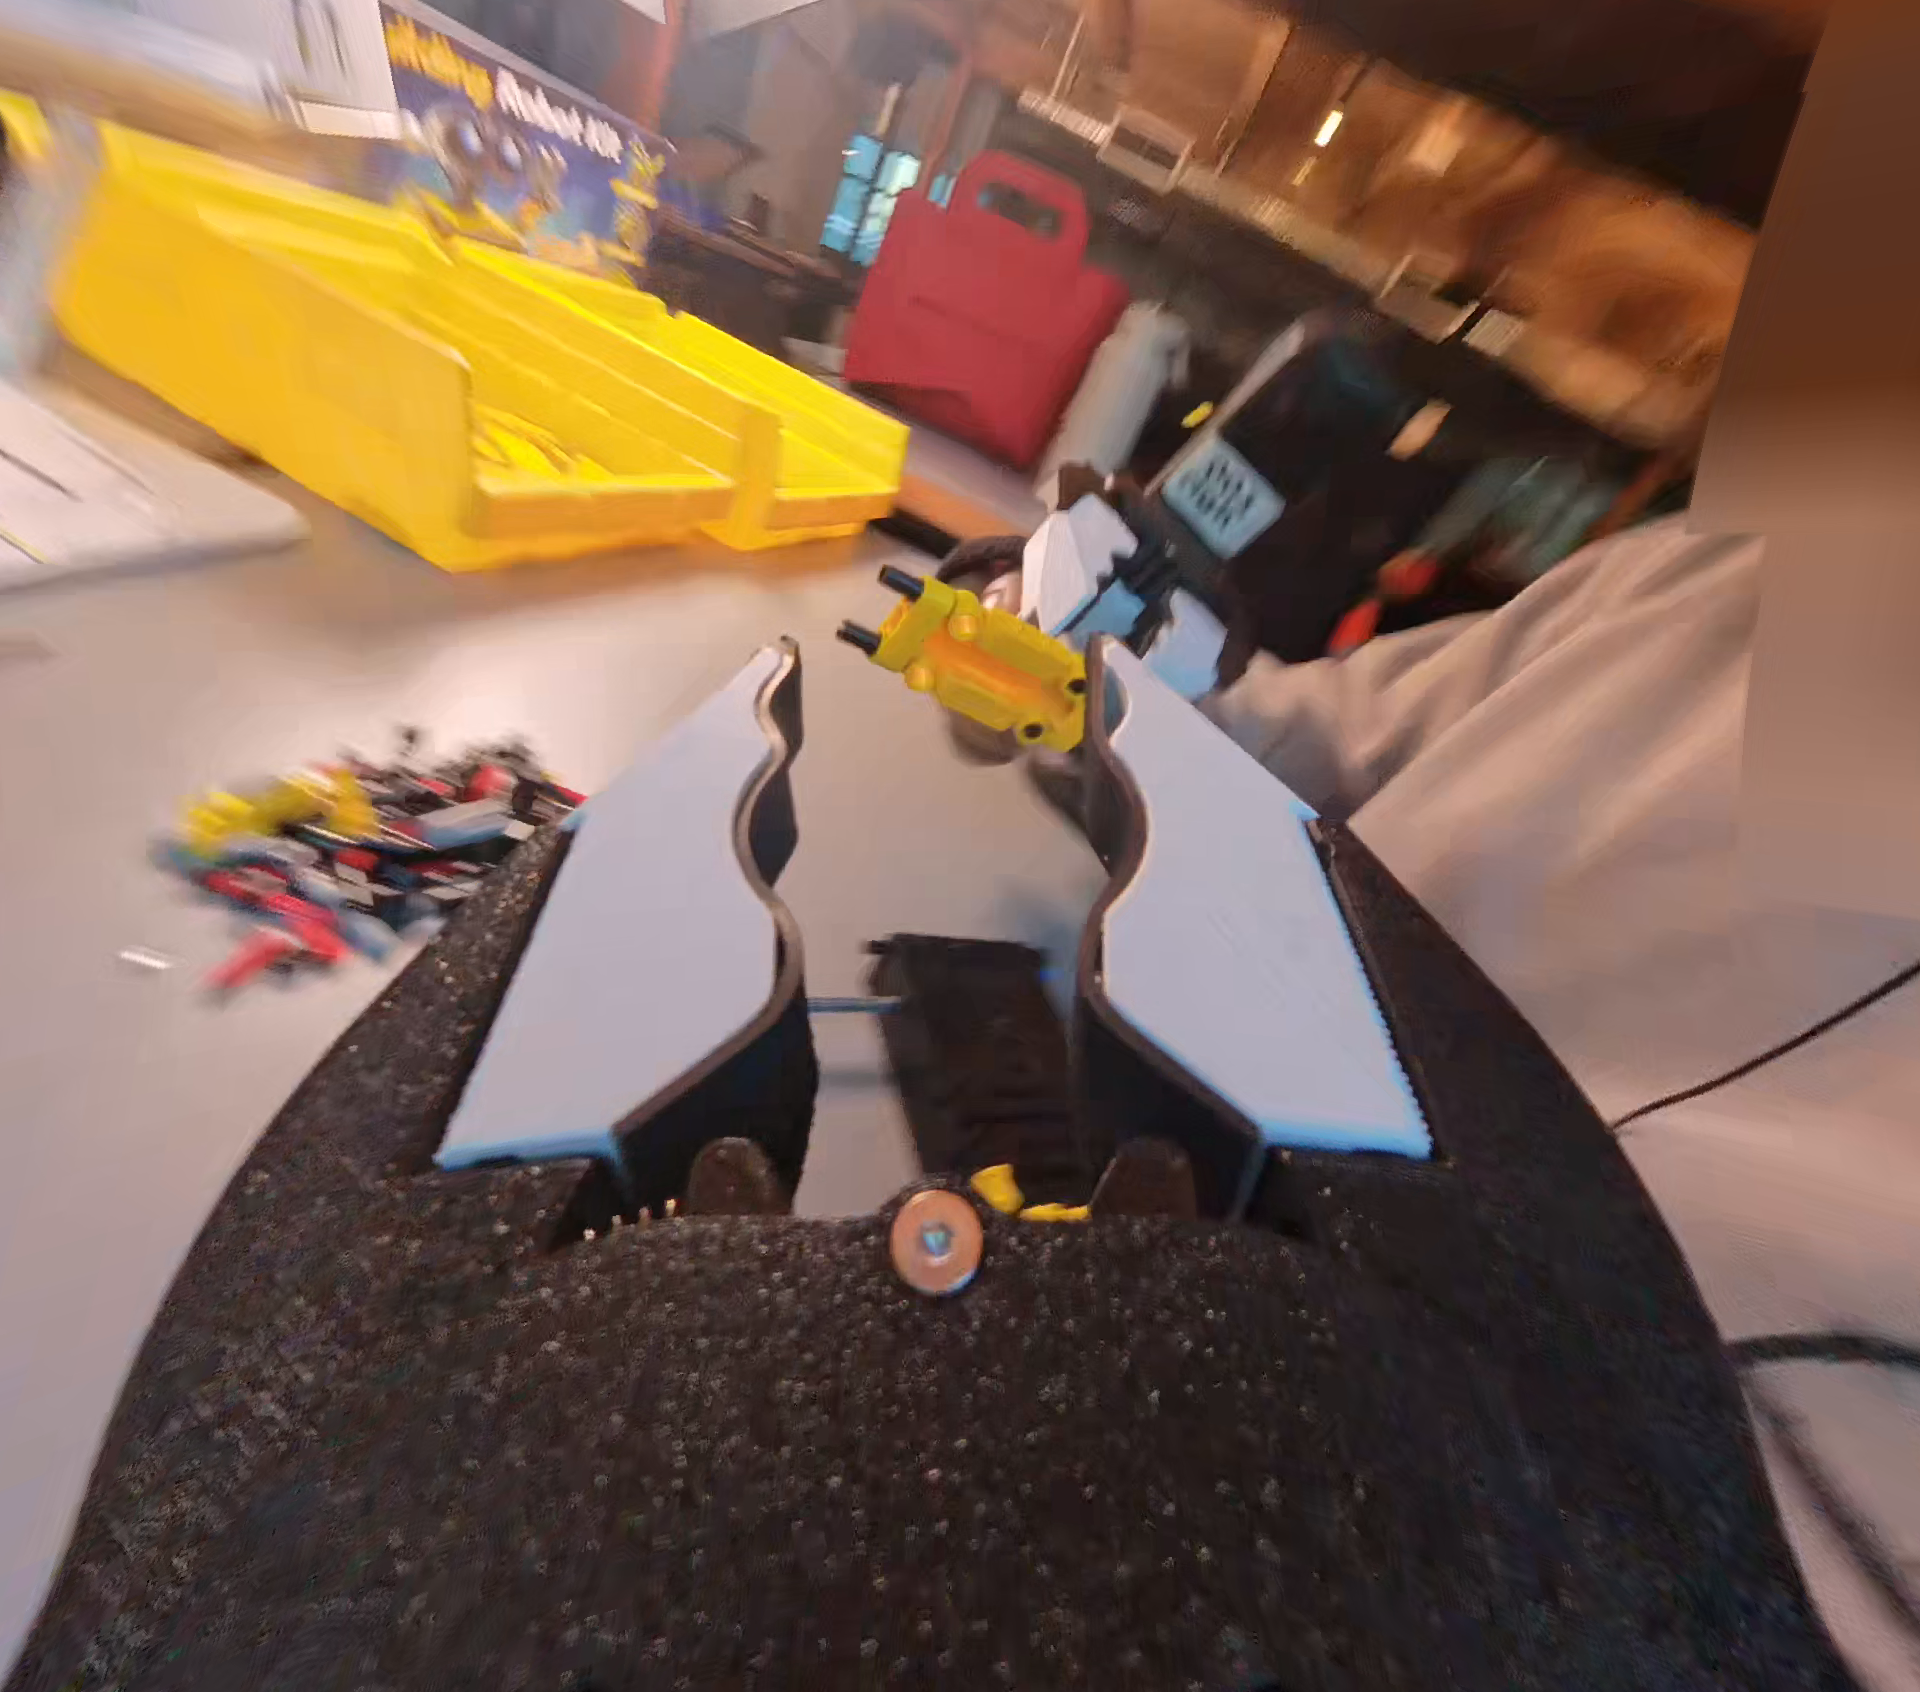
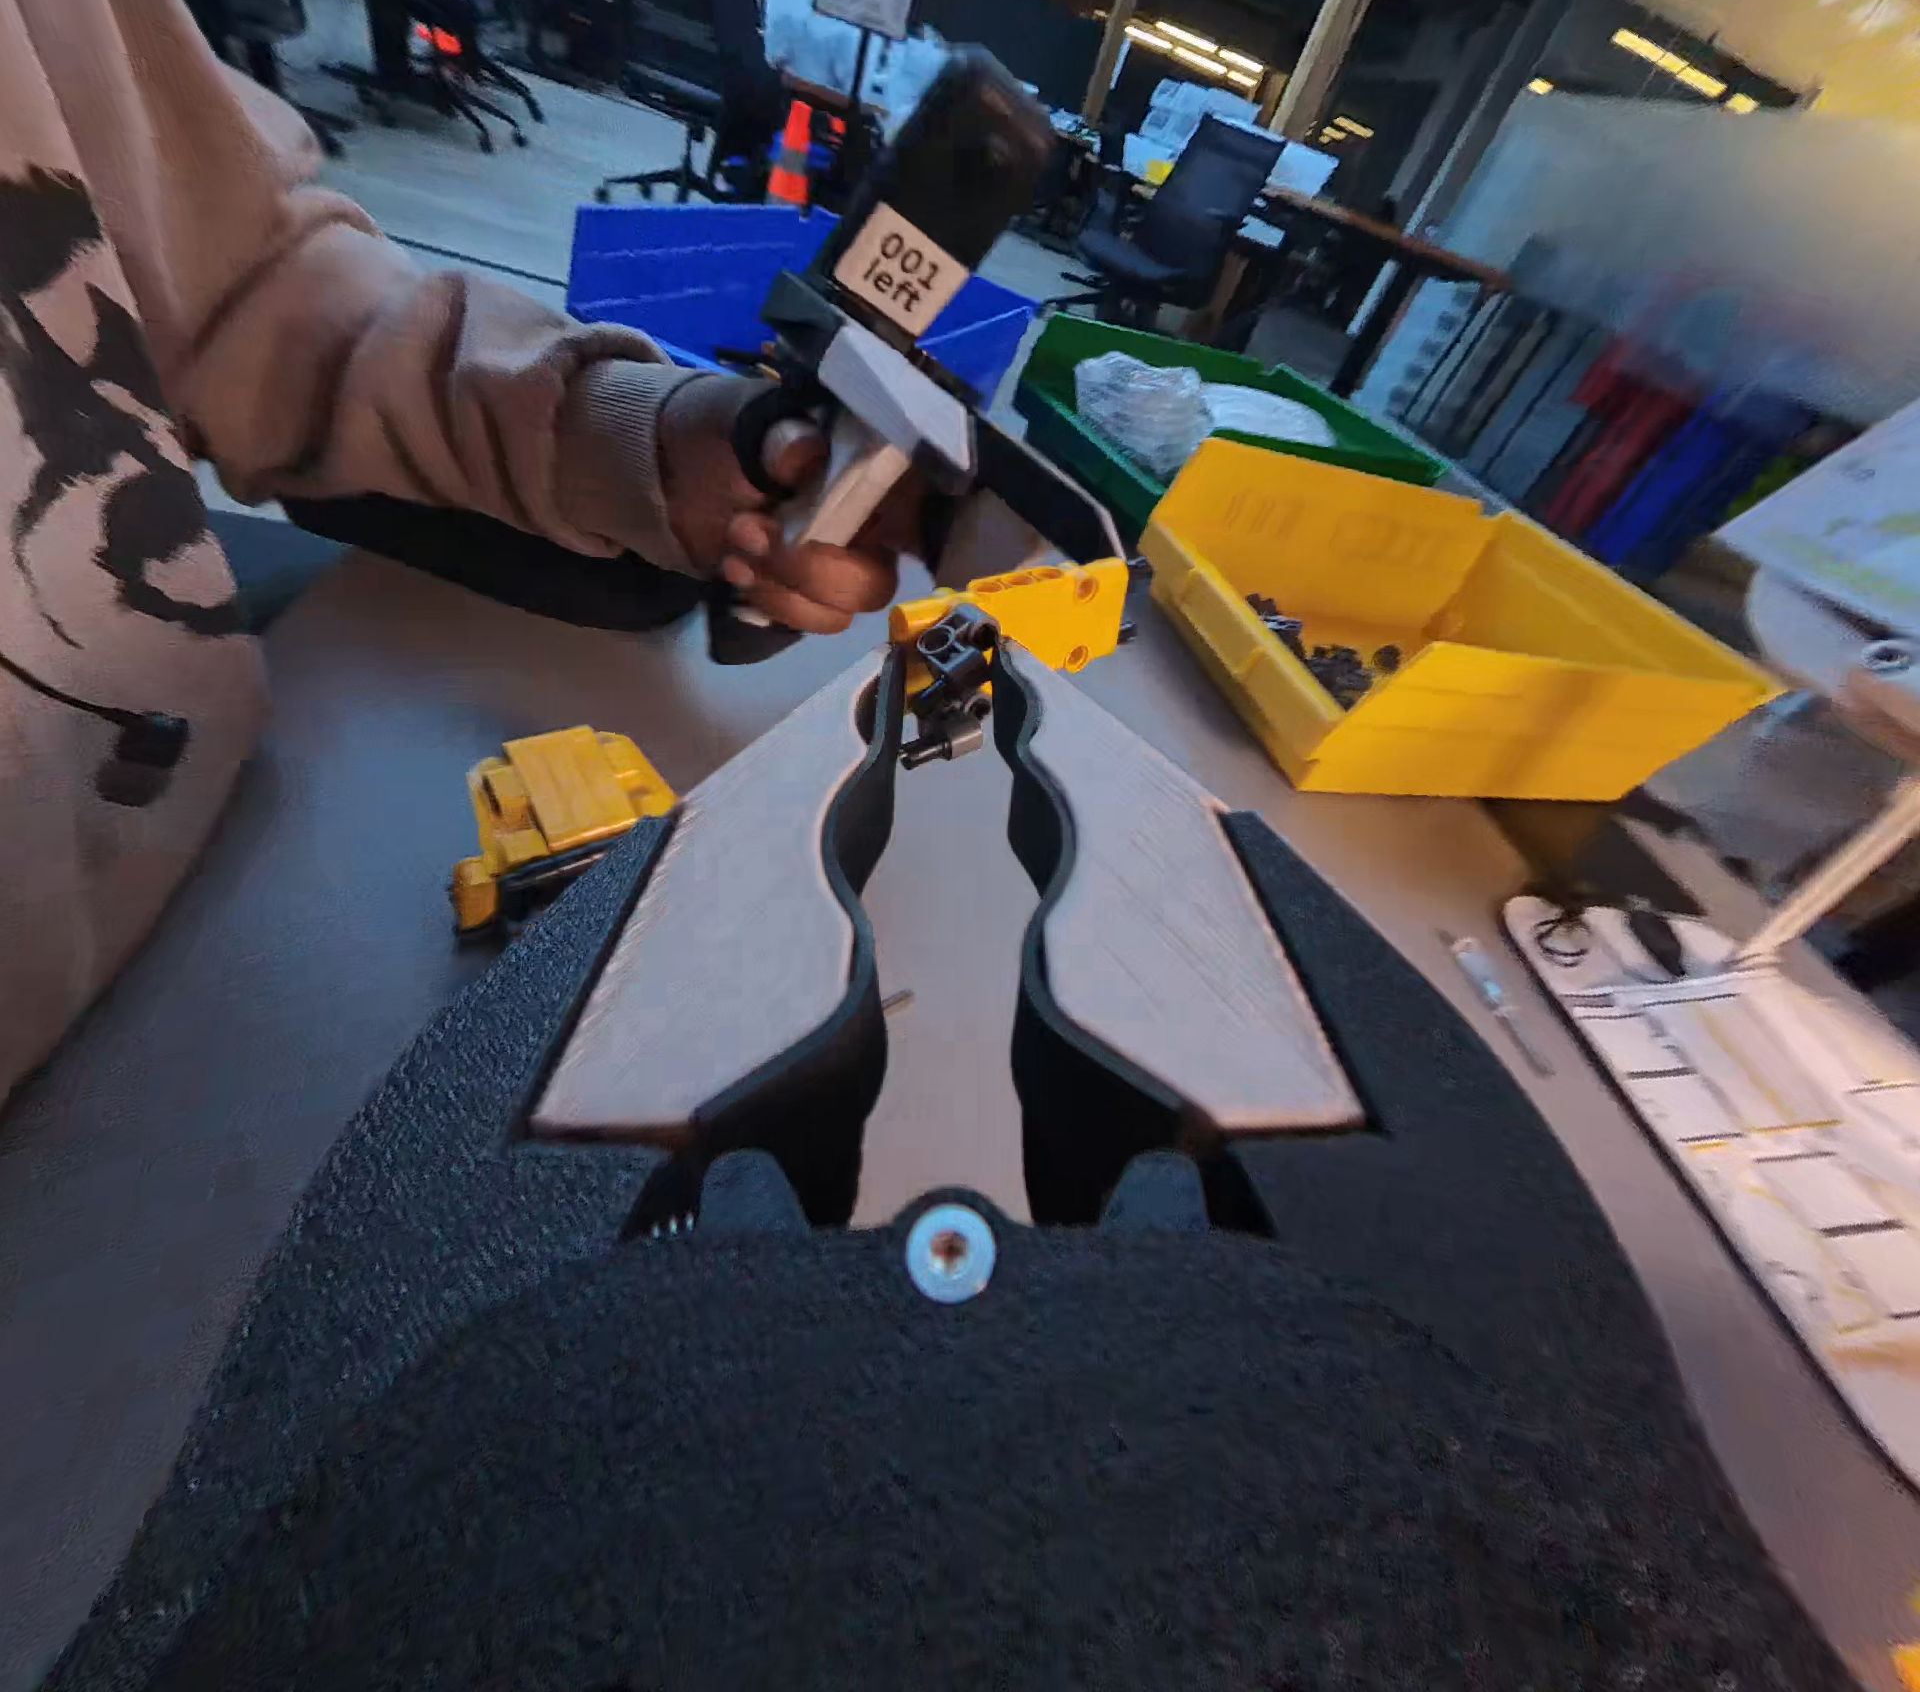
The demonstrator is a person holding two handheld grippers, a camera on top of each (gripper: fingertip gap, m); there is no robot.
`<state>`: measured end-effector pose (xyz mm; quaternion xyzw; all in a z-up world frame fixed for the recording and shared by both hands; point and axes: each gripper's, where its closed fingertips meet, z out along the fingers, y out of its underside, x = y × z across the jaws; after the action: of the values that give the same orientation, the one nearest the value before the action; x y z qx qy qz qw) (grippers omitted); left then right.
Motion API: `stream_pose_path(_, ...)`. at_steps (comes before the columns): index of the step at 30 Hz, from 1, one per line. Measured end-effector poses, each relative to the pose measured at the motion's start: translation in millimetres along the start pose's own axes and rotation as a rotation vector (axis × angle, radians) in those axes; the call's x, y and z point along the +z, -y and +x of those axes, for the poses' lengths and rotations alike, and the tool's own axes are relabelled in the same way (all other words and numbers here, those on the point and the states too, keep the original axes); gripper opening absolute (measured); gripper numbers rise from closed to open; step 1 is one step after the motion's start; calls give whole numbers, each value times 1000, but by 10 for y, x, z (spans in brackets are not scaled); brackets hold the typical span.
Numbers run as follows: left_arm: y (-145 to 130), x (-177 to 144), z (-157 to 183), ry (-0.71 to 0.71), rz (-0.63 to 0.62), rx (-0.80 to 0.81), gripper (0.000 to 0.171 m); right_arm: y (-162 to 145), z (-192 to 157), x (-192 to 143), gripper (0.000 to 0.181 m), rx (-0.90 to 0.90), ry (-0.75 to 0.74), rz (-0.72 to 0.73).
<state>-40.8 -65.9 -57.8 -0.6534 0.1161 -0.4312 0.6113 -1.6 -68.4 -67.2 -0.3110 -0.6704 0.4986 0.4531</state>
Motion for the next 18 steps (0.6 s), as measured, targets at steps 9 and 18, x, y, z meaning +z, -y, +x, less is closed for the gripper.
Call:
stream_pose_path(9, -246, 182, 116, -252, -39, -489, 25, -92, -63, 144, 15, -300, -122, -86)
stream_pose_path(18, -401, 195, 120, -109, -172, -119, 24, -202, -56, 165, 11, -272, -121, -140)
